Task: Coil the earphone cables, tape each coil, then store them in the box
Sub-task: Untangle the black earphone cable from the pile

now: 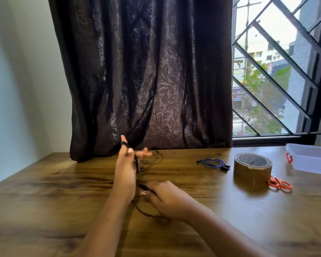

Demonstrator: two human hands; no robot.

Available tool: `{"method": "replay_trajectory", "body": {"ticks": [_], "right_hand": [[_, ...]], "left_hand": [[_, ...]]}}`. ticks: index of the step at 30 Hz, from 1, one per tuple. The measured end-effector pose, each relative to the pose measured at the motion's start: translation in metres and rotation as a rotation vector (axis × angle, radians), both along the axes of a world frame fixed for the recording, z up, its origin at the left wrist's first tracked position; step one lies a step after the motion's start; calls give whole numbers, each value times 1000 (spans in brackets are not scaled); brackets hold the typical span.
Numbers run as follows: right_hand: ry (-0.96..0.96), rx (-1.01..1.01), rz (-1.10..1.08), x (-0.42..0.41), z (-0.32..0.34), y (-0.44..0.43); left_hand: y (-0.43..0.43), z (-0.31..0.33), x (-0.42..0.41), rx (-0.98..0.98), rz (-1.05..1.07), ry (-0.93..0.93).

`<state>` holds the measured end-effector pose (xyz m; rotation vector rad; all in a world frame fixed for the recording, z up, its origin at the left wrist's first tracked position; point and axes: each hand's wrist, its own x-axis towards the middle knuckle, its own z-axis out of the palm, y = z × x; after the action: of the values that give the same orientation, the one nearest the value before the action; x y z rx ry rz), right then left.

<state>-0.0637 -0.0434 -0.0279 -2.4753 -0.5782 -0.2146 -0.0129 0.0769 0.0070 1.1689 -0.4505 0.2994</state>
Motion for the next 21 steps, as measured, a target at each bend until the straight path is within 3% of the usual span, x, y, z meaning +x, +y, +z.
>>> {"method": "replay_trajectory", "body": {"ticks": [2,4,7,10,15,18,21], "right_hand": [[-119,-91,-37,-3,8,-7],[-252,-68,-84,-4,15,-25],[-497,19,-200,5,17,-57],[-588,215,-252,14,13,-76],[-508,387,-373,20,7,-79],[-369,429,-403,24,-2,-76],[-237,349,-374,24,-7,-62]], "left_hand": [[1,-6,7,284,132,-49],[-1,-13,8,506,124,-41],[-10,-20,-2,750,-123,48],[-24,-19,-20,577,-497,203],[-19,-4,-33,237,-795,318],[-20,2,-39,81,-819,302],[-24,6,-38,-82,-669,256]]}}
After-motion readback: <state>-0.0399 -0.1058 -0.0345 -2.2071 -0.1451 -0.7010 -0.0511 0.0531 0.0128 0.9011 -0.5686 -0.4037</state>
